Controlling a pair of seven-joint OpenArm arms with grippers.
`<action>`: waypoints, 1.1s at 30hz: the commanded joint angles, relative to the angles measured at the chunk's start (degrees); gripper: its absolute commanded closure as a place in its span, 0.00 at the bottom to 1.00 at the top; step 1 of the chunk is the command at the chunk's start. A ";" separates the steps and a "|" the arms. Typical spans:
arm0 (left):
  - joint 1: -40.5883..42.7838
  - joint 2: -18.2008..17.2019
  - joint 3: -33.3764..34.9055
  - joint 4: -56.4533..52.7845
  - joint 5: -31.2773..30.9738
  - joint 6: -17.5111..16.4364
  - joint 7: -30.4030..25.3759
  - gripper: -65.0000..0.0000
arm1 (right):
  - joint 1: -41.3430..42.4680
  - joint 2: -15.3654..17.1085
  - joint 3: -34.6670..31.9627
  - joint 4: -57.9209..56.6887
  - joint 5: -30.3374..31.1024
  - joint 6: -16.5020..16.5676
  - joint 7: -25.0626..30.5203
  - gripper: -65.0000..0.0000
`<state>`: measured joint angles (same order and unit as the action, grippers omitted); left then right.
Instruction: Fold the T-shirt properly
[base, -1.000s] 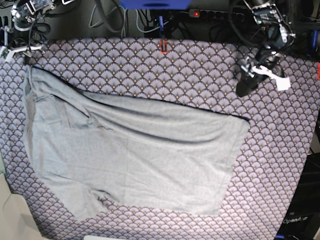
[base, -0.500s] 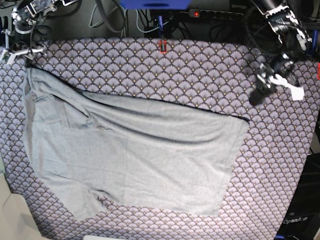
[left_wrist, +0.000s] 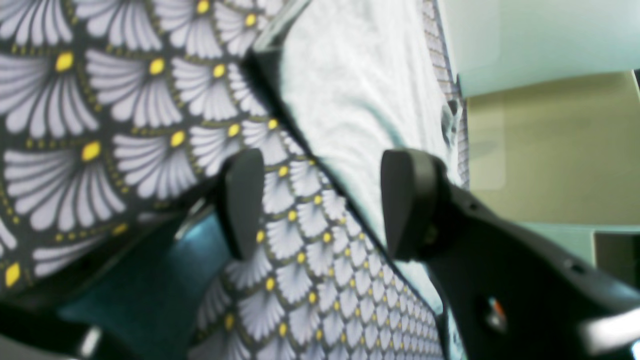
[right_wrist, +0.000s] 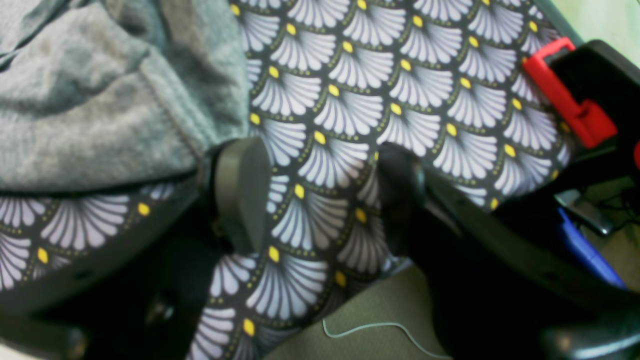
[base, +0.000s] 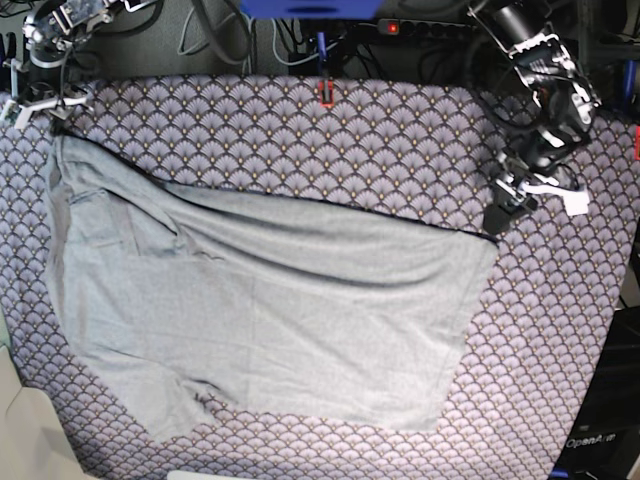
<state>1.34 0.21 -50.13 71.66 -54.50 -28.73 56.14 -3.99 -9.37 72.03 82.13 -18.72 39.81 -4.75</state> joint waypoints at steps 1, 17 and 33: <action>-1.65 -0.60 0.15 -0.41 -0.84 -0.85 -1.15 0.44 | 0.08 0.37 -0.07 0.55 -0.31 0.19 -0.21 0.44; -7.10 1.51 0.06 -3.57 1.18 -0.32 -1.15 0.44 | 0.08 0.37 -1.30 0.55 -0.31 0.19 -0.21 0.44; -5.34 1.86 -0.38 -4.10 1.62 1.17 -4.84 0.44 | 0.08 0.53 -1.30 0.55 -0.31 0.19 -0.21 0.44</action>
<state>-3.53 2.52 -50.52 66.78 -52.34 -27.59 51.66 -3.99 -9.34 70.81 82.13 -18.83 39.79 -4.73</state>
